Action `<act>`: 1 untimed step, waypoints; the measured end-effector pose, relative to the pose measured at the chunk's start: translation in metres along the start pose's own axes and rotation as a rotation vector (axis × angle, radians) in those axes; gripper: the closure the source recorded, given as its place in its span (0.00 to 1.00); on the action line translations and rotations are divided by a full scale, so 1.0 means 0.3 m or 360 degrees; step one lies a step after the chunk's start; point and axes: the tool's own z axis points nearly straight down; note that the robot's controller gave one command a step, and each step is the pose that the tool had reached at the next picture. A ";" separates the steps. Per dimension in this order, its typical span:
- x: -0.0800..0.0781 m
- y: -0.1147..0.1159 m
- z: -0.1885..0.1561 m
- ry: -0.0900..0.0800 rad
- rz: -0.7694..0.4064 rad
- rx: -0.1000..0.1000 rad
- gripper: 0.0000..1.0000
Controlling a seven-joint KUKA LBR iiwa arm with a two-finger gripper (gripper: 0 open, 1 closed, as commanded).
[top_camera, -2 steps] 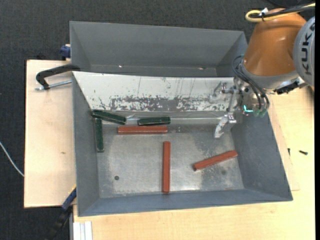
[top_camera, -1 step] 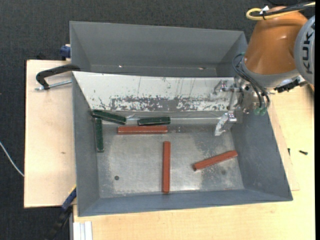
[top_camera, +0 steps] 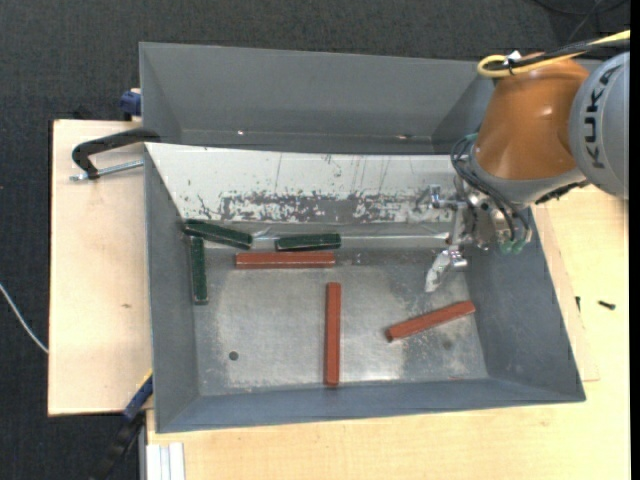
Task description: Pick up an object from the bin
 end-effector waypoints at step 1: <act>0.005 -0.001 0.128 0.0006 -0.0005 -0.0002 0.00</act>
Offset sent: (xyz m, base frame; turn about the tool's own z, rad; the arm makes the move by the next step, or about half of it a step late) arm -0.0713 -0.0070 -0.0052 -0.1431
